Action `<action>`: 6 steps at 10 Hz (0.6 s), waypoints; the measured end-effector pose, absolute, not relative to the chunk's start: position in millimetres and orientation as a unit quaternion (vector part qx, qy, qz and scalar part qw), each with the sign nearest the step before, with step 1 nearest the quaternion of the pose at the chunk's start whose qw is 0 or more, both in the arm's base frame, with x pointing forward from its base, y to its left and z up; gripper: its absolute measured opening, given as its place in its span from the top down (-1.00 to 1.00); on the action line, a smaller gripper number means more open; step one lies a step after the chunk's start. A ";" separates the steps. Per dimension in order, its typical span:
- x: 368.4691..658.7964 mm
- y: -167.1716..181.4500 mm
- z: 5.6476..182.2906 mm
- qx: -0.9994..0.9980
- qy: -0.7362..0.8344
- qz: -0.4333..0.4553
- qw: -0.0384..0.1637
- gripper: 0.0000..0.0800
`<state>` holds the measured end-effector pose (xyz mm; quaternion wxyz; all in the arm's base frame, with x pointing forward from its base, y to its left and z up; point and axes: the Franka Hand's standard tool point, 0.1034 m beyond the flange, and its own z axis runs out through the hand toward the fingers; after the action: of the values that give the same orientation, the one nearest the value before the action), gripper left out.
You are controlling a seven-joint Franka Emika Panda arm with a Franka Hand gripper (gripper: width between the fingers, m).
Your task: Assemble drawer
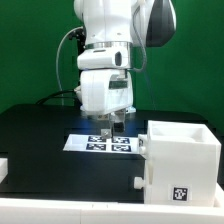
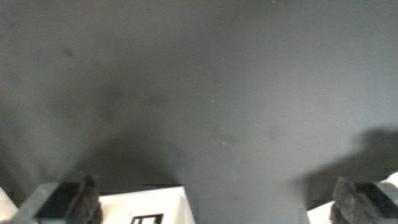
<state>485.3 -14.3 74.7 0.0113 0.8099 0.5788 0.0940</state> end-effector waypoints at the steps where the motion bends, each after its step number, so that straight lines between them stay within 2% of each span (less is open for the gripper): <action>1: 484.6 -12.9 74.4 0.809 0.581 0.094 0.011 -0.62; 2: 479.2 -0.5 73.5 0.790 0.607 0.089 0.010 -0.62; 4: 469.6 46.4 76.2 0.739 0.668 0.085 0.012 -0.62; 5: 456.2 53.6 72.3 0.732 0.676 0.082 0.009 -0.62; 6: 454.6 50.5 71.2 0.734 0.675 0.079 0.007 -0.62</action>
Offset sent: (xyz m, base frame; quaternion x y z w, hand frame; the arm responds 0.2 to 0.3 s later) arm -0.0189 0.0815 0.0085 0.0042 -0.0345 -0.1831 0.9825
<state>454.6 50.5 71.2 0.0070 0.7336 0.6749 0.0788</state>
